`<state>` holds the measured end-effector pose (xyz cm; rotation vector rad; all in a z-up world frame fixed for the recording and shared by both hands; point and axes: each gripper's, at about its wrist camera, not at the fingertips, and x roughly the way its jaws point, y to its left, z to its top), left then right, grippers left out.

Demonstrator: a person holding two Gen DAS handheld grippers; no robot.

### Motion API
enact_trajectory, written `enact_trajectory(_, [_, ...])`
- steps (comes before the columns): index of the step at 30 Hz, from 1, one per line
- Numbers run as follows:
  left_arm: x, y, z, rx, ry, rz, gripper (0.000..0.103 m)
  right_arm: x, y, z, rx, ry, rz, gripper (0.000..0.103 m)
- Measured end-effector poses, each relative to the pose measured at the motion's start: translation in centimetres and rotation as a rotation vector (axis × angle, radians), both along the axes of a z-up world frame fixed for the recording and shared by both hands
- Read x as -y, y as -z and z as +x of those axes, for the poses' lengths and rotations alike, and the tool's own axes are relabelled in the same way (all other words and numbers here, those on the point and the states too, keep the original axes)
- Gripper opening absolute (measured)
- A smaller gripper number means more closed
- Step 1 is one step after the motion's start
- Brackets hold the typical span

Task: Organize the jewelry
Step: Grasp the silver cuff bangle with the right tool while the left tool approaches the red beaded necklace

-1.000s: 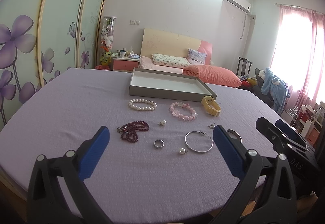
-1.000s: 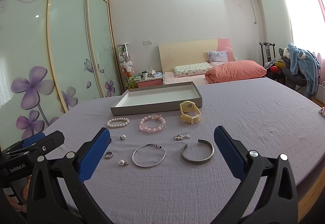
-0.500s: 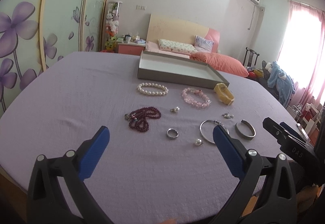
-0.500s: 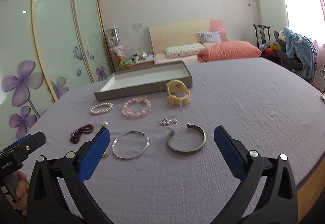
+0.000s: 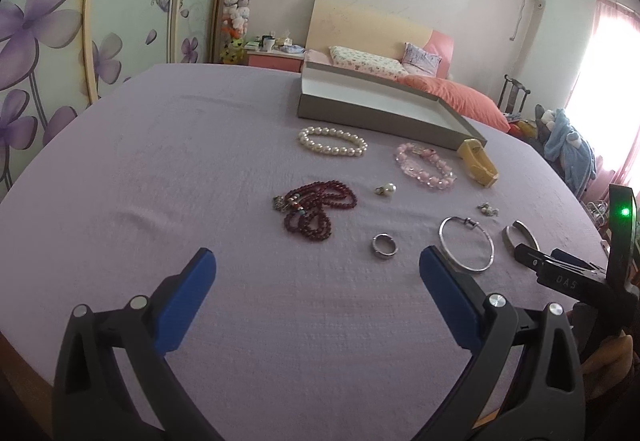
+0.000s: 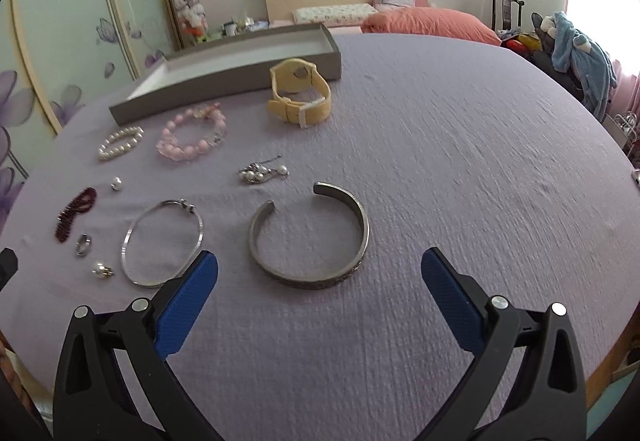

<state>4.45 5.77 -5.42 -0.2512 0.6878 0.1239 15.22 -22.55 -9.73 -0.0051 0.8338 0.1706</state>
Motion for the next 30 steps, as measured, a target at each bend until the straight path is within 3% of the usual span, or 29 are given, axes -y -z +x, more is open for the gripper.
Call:
enact_trajectory(9, [-0.3,-0.2,1.2,-0.022,0.025,0.059,0.101,-0.8,-0.3,1.2,-0.038,-0.026,-0.053,0.083])
enact_trajectory(18, [-1.7,-0.1,2.8,-0.080,0.028,0.069,0.101,-0.7,-0.3,1.4,-0.042,-0.042,-0.048,0.079])
enact_trajectory(21, [-2.0,0.0,3.4,-0.107,0.029,0.067,0.101,-0.7,-0.4,1.1,-0.020,-0.061,-0.048,0.069])
enact_trajectory(30, [-1.9,0.3,6.1,-0.177,0.067,0.149,0.099,0.4,-1.2,0.8,0.008,-0.090,0.078,0.068])
